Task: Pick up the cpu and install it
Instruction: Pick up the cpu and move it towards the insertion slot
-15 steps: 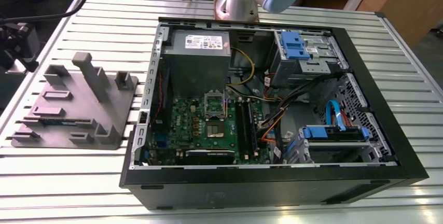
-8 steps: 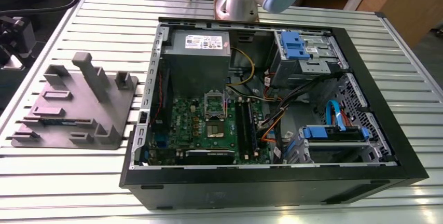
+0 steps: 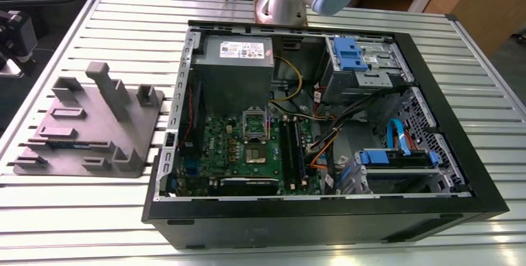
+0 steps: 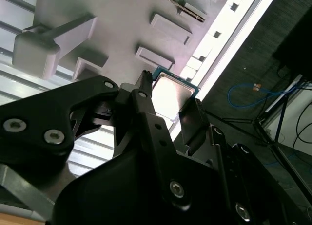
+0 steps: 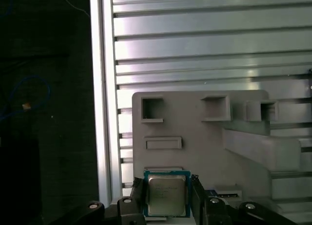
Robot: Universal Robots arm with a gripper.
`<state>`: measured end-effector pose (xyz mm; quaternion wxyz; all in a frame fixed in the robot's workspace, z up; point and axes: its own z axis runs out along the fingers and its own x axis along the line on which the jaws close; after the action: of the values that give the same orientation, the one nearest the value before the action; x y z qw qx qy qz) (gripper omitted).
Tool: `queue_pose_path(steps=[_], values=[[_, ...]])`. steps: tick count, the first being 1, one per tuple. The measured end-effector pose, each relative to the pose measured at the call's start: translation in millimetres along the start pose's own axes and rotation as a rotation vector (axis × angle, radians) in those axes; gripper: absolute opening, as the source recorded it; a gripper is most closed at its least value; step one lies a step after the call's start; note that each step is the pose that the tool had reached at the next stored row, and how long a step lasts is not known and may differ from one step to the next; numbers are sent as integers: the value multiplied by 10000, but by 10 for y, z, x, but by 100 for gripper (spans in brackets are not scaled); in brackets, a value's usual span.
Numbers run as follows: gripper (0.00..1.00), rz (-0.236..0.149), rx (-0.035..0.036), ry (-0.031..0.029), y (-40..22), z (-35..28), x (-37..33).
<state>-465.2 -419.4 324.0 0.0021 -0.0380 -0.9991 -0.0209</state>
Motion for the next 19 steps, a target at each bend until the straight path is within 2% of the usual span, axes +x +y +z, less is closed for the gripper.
queue_pose_path(steps=[10, 19], values=[[47, 0, 0, 1, 6, -143, 0], [47, 0, 0, 1, 8, -183, 0]])
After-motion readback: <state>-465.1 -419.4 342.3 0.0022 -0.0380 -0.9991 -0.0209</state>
